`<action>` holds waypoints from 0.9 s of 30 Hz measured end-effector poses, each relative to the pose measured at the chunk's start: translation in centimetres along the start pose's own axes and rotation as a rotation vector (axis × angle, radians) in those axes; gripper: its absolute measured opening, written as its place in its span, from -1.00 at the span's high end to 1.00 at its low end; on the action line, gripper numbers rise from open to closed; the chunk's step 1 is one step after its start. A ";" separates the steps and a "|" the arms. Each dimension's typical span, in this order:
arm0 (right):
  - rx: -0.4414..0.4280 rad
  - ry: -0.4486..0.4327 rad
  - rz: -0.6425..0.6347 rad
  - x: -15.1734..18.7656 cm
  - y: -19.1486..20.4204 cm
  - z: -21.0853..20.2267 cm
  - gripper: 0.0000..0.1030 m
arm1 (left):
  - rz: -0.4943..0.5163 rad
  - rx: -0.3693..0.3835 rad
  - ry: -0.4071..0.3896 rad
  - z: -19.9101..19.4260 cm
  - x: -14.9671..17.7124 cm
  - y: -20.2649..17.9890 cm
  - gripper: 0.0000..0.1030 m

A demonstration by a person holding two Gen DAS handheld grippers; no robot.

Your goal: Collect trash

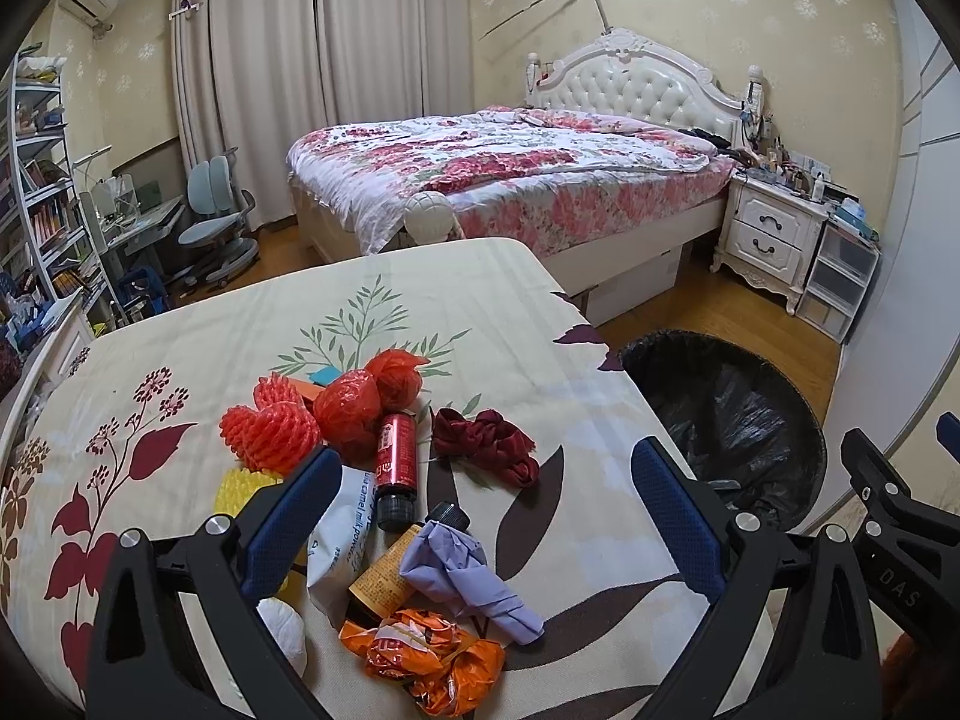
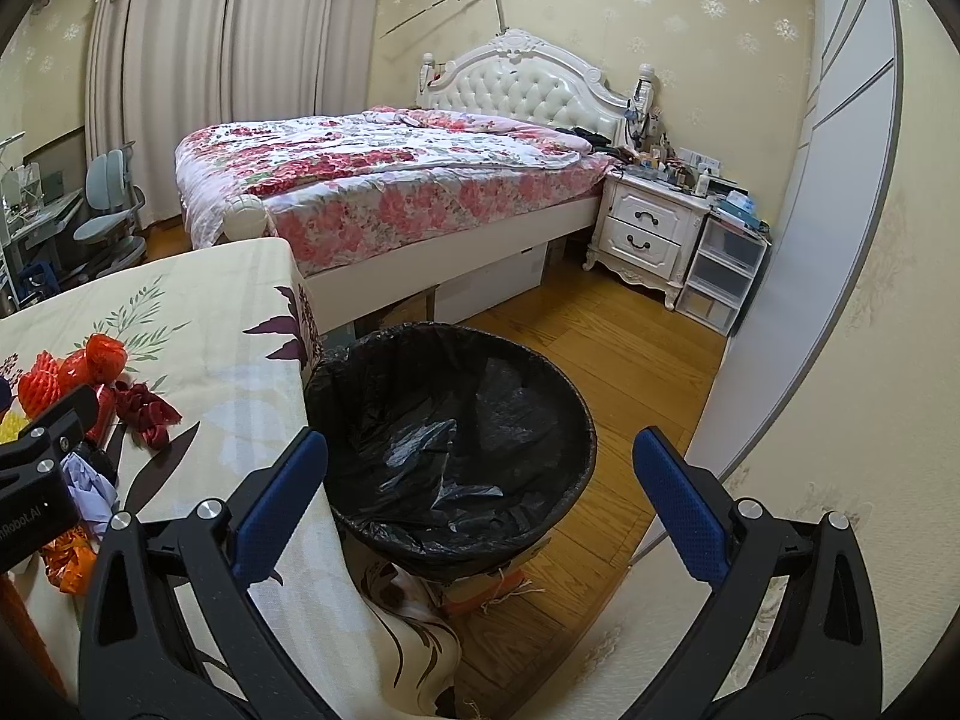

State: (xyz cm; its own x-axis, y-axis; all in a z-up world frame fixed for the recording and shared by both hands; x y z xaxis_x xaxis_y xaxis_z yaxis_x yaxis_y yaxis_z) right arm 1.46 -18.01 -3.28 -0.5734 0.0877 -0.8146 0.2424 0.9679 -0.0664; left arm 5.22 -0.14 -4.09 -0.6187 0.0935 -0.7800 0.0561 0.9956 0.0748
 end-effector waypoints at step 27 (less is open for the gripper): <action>-0.001 0.001 0.001 0.1 0.0 0.1 -0.94 | 0.000 -0.003 0.002 0.2 0.2 0.0 -0.88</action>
State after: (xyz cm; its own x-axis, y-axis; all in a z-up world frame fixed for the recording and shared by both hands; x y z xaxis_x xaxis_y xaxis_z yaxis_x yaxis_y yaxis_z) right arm 1.43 -18.00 -3.44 -0.5740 0.0890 -0.8140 0.2426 0.9679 -0.0652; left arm 5.24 -0.09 -4.38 -0.6201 0.0930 -0.7790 0.0537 0.9957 0.0761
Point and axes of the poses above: each gripper's, at about its wrist camera, not at the fingertips, and z roughly the way its jaws point, y to its left, x to its underside, the point moved 7 cm from there along z, roughly the way its jaws point, and after that the axes turned 2 degrees about z, right-handed, at the moved point
